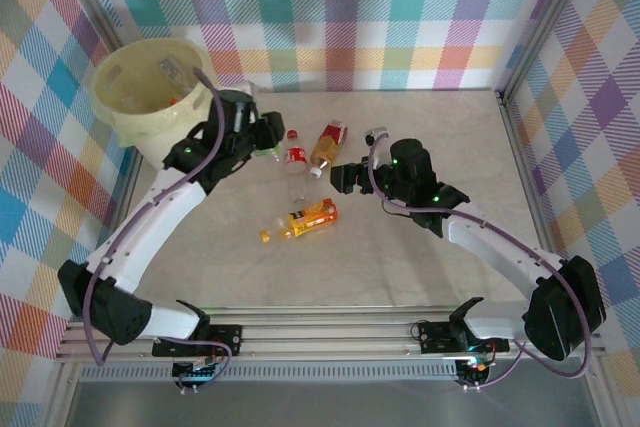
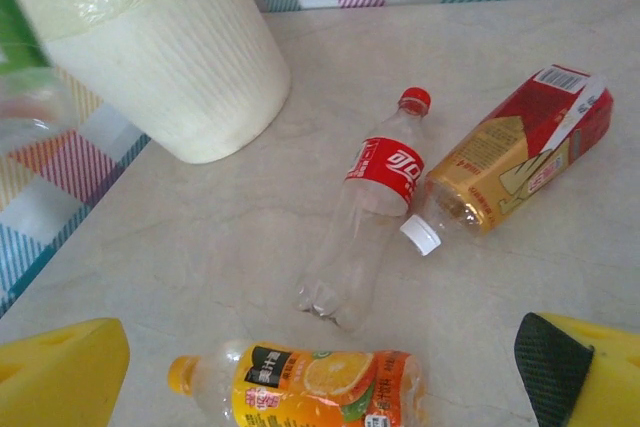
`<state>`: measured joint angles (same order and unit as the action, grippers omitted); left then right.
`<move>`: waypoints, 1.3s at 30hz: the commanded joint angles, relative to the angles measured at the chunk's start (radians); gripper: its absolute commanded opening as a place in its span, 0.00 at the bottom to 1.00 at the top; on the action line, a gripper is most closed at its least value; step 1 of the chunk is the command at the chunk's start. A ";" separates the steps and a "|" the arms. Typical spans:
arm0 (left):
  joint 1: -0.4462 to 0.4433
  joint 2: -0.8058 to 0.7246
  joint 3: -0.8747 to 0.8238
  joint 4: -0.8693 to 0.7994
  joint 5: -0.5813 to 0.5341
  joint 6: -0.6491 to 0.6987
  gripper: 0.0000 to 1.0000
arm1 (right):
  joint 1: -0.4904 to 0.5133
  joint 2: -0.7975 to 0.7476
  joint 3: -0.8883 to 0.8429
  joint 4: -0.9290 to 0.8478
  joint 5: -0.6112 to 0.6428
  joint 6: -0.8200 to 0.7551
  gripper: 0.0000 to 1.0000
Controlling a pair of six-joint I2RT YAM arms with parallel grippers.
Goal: Put the plastic bottles in the bin
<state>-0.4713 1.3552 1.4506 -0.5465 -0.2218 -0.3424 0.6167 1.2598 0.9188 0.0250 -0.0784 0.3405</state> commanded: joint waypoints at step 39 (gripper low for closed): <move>0.636 0.585 0.804 -0.223 0.423 1.016 0.61 | 0.006 0.020 0.035 0.009 0.051 0.081 1.00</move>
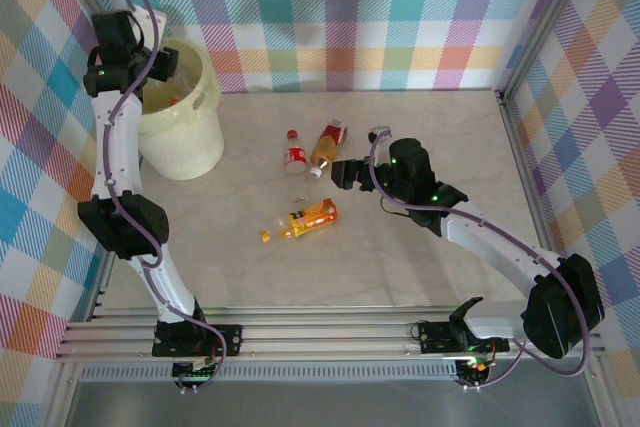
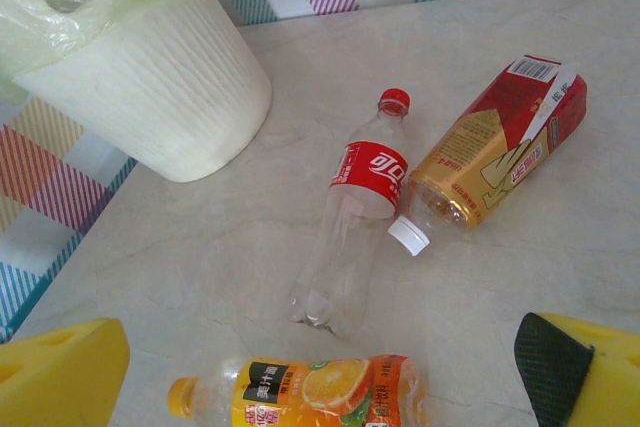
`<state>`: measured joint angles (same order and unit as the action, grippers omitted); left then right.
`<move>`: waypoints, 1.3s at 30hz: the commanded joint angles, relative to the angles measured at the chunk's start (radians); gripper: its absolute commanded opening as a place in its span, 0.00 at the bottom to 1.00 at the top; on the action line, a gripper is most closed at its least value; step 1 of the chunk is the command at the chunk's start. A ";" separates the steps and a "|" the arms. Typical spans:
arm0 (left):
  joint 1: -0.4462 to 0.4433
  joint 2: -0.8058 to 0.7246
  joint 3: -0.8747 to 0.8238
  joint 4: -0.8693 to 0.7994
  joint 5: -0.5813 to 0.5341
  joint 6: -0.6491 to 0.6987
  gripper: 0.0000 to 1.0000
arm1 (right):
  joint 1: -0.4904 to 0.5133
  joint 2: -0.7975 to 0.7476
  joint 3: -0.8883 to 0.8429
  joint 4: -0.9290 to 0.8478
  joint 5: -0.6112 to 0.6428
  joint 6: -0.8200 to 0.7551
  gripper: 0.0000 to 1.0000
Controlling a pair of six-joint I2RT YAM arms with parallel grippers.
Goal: Put the plastic bottles in the bin
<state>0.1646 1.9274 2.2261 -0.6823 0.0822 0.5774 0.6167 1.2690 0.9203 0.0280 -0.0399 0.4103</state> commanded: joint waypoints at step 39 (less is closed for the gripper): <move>-0.556 -0.498 -0.682 0.186 -0.212 -0.862 1.00 | 0.000 -0.054 -0.063 -0.094 0.231 0.103 1.00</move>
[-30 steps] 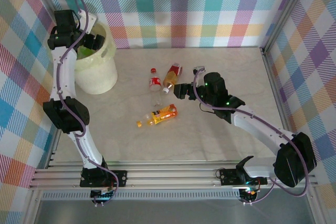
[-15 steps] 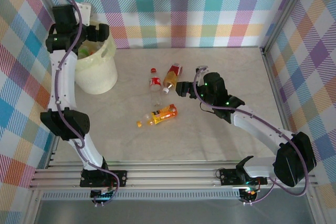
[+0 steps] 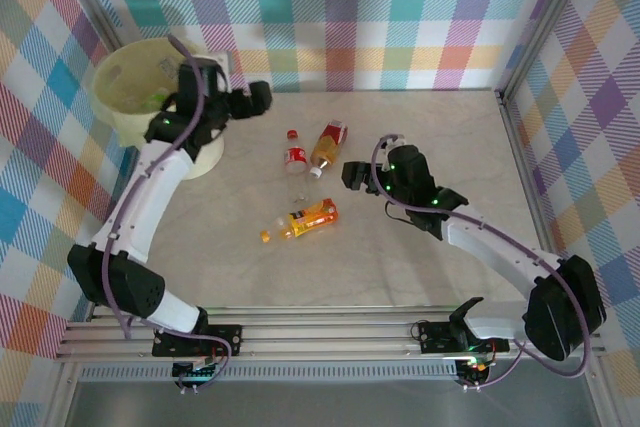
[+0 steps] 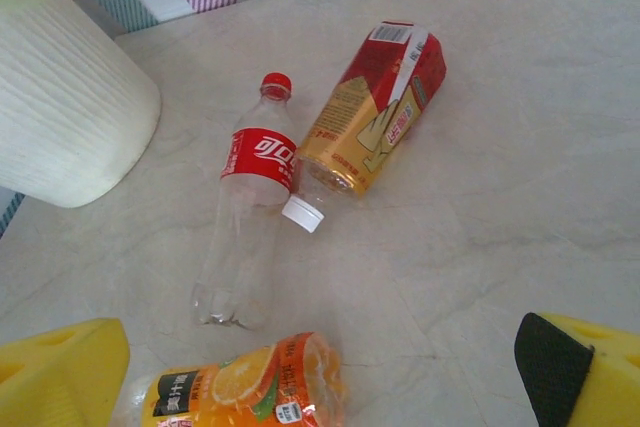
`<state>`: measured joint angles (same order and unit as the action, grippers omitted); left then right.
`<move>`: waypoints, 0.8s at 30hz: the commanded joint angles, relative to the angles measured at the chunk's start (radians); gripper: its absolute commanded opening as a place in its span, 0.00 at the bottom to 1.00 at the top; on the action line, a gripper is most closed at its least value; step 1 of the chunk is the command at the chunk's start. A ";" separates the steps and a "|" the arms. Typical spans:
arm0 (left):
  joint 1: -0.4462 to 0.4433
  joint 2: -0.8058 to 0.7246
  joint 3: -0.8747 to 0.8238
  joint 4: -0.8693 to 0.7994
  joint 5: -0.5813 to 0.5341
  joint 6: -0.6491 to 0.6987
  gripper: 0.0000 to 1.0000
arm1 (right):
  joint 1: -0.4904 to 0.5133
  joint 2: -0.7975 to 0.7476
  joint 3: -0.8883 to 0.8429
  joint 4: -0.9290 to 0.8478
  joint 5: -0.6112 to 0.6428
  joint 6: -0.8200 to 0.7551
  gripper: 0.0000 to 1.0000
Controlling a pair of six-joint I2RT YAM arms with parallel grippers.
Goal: Put the plastic bottles in the bin
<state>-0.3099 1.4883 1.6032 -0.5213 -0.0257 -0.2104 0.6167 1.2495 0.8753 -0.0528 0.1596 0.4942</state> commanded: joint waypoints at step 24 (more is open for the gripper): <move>-0.487 0.325 -0.235 -0.134 -0.119 0.483 0.82 | -0.015 -0.161 -0.101 -0.147 0.250 0.121 1.00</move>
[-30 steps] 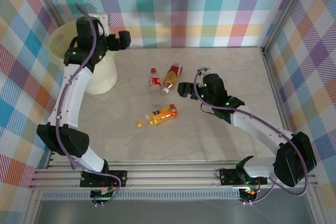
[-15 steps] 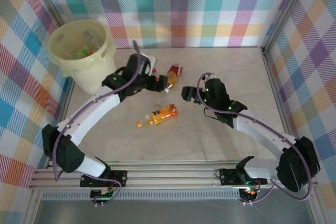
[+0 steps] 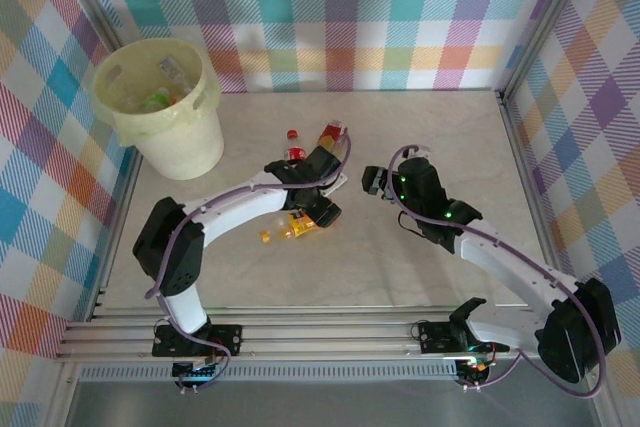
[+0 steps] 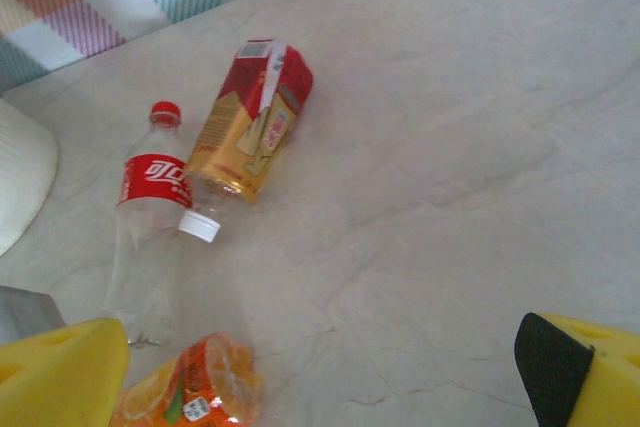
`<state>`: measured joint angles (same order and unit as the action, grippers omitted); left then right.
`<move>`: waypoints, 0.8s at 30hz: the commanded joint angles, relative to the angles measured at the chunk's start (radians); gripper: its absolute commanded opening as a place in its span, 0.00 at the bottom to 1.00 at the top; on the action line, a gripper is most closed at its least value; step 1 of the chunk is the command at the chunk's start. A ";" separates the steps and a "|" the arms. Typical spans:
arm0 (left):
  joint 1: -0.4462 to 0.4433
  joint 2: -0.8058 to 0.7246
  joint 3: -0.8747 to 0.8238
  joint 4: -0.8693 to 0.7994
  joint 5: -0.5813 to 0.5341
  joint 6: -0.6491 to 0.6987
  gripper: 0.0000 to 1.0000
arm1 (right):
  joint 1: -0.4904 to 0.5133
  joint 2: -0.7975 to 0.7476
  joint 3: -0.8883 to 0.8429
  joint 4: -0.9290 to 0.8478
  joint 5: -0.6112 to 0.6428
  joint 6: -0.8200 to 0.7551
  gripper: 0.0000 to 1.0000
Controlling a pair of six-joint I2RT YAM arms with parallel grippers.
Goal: Put the plastic bottles in the bin
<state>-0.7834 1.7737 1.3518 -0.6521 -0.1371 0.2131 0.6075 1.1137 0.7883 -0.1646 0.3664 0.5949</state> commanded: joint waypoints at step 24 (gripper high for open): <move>-0.076 0.113 -0.041 0.131 -0.066 0.008 0.50 | -0.009 -0.133 -0.064 -0.049 0.023 -0.095 1.00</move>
<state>-0.8570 1.9701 1.3476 -0.5884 -0.2043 0.2699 0.6025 1.0031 0.7399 -0.2291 0.3851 0.5552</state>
